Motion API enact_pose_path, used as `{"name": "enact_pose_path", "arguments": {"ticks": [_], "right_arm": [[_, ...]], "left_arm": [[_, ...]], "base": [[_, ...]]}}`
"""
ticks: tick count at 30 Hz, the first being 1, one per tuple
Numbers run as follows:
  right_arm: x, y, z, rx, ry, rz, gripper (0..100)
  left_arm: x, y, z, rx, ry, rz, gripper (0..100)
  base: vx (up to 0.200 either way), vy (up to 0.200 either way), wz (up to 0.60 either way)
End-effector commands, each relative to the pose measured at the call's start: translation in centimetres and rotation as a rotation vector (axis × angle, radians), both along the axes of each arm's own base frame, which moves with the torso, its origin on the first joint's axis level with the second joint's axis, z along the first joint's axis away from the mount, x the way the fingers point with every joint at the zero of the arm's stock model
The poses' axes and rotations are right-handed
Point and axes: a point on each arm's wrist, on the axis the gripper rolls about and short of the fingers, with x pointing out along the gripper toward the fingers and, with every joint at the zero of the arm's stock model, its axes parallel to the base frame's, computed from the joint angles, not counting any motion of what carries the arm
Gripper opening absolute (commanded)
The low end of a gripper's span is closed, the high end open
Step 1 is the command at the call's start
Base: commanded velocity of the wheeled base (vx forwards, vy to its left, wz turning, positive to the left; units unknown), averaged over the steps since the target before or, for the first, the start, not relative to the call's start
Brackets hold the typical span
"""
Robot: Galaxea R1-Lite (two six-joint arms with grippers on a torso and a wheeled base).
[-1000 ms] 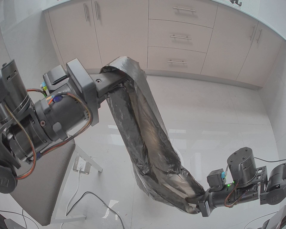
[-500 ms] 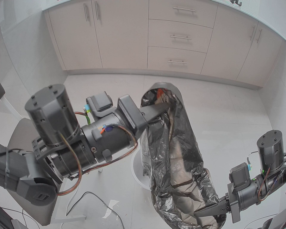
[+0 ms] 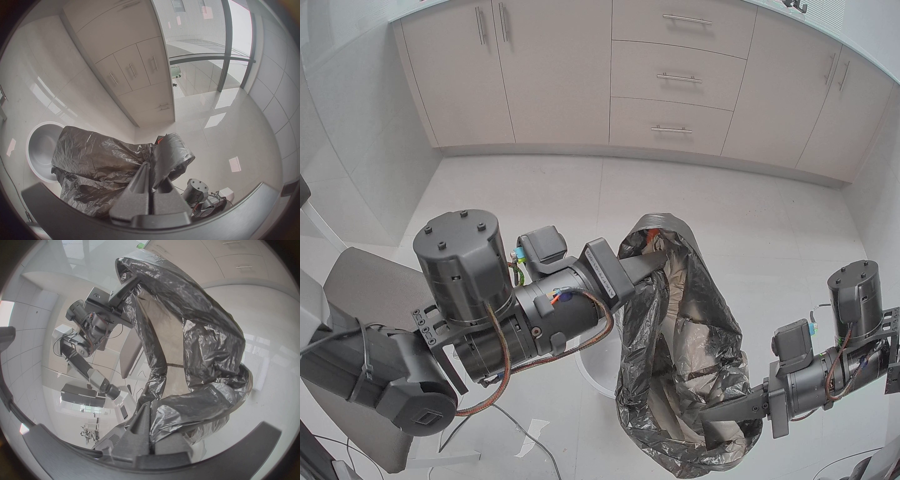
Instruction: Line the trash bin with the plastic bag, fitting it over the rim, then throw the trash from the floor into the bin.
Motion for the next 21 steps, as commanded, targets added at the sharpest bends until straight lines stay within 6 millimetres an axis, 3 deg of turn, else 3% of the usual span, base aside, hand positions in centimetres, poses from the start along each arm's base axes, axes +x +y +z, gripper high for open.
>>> {"name": "enact_pose_path", "arguments": {"ticks": [1, 10, 21], "right_arm": [[1.7, 0.9, -1.6, -0.021, 0.029, -0.014, 0], [5.9, 3.7, -3.7, 0.002, -0.008, -0.026, 0], [10.9, 4.6, -6.0, -0.011, 0.007, -0.097, 0]], "left_arm": [[0.5, -0.1, -0.6, 0.002, 0.001, 0.011, 0], [2.9, 0.7, -1.6, -0.005, -0.008, 0.072, 0], [5.7, 1.8, -2.8, 0.014, 0.010, 0.136, 0]], "base": [[0.000, 0.000, 0.00], [0.000, 0.000, 0.00], [0.000, 0.000, 0.00]]}}
